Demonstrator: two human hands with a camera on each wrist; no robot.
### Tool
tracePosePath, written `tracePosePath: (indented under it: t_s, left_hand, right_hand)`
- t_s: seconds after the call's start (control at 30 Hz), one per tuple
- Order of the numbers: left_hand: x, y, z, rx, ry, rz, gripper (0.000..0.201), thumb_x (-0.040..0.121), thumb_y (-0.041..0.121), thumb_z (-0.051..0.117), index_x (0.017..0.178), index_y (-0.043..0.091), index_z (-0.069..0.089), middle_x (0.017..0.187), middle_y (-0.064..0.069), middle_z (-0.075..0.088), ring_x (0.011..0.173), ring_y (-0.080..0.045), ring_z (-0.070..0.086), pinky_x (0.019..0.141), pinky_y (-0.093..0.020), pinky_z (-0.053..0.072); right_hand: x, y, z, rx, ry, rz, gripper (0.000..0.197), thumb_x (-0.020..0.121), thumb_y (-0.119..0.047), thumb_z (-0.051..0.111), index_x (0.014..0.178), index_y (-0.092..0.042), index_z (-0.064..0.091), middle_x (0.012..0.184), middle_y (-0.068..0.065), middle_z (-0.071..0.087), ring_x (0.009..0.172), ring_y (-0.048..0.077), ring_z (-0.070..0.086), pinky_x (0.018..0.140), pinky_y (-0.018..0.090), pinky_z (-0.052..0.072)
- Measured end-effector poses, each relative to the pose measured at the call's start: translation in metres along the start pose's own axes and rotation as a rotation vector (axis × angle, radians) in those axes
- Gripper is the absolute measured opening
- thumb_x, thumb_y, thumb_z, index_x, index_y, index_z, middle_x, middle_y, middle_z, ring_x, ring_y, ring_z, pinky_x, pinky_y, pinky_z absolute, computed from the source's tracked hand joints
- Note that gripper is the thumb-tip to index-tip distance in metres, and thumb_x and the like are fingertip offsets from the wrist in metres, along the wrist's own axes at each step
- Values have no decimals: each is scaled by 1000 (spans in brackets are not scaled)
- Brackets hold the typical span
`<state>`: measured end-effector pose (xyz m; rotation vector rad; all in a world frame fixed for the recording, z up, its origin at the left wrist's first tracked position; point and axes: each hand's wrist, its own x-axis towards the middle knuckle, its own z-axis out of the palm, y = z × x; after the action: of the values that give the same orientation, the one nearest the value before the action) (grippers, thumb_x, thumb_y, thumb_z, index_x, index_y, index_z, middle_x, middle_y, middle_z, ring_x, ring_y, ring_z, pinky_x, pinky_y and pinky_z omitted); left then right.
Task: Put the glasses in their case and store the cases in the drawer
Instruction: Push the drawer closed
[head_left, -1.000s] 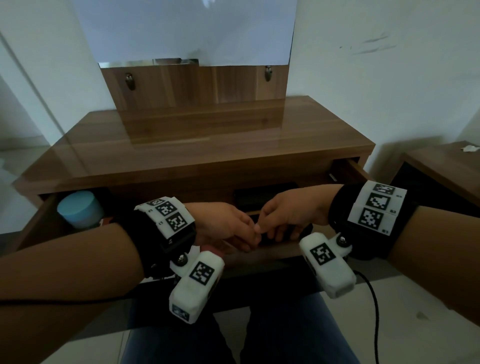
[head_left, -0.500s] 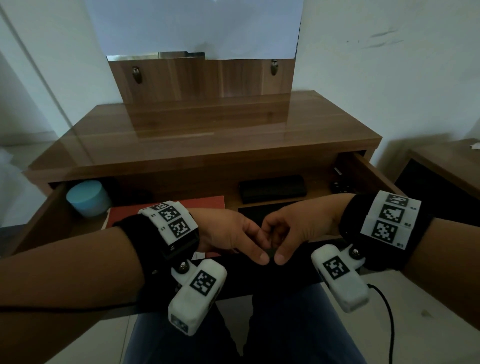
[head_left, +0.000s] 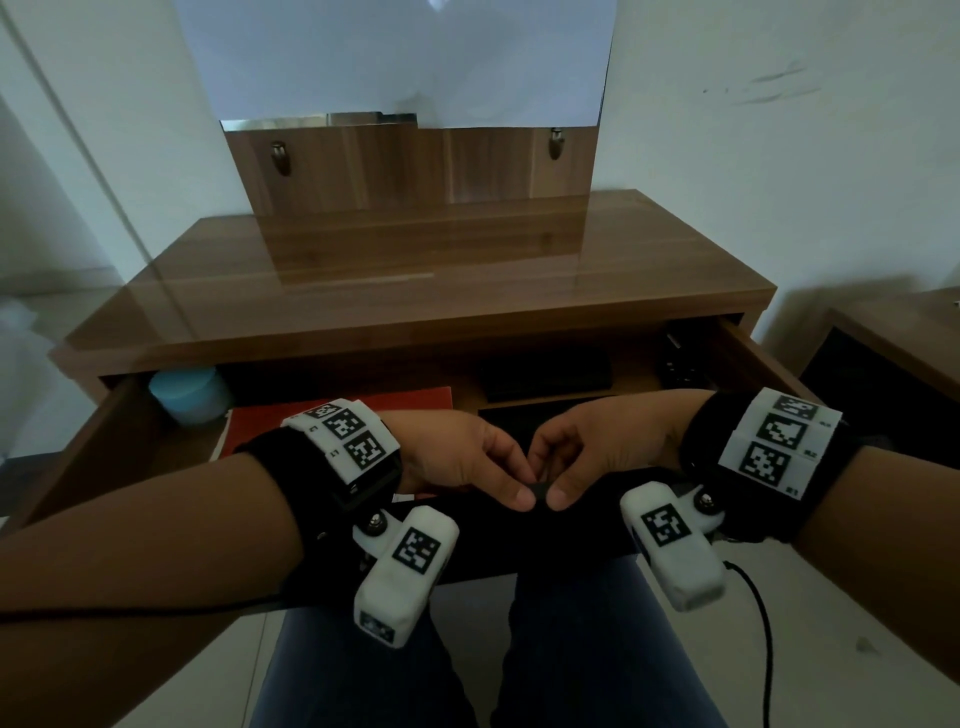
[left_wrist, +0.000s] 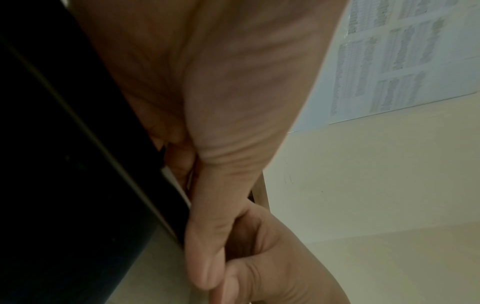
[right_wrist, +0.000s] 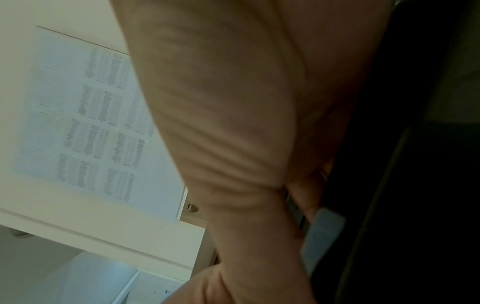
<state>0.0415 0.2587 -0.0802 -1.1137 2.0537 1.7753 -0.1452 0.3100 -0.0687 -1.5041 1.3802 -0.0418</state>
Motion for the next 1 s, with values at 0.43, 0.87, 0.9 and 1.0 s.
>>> tracePosePath:
  t_s: [0.43, 0.87, 0.9, 1.0]
  left_hand:
    - [5, 4, -21, 169, 340, 77, 15, 73, 31, 80, 85, 27, 72, 79, 12, 69, 86, -7, 63, 94, -30, 47]
    - [14, 7, -31, 213, 643, 313, 18, 72, 22, 82, 83, 21, 67, 79, 6, 66, 76, -8, 62, 73, -24, 51]
    - [14, 7, -30, 192, 673, 363, 15, 75, 22, 79, 83, 21, 66, 78, 7, 66, 74, -6, 62, 72, -23, 51]
    - [10, 10, -26, 29, 636, 470, 8, 86, 22, 69, 89, 15, 66, 75, 4, 67, 54, 1, 55, 55, -13, 46]
  right_hand:
    - [14, -5, -20, -89, 266, -43, 38, 70, -32, 82, 103, -21, 68, 98, -1, 69, 93, 14, 63, 89, 33, 50]
    - [29, -3, -29, -136, 545, -152, 34, 68, -31, 84, 94, -18, 67, 85, -4, 62, 77, 11, 58, 67, 22, 46]
    - [30, -4, -30, -160, 584, -153, 34, 67, -34, 85, 91, -19, 66, 84, -5, 61, 76, 11, 57, 67, 24, 46]
    - [34, -4, -29, -326, 714, -115, 34, 66, -49, 80, 81, -24, 62, 86, -4, 59, 83, 15, 55, 78, 35, 45]
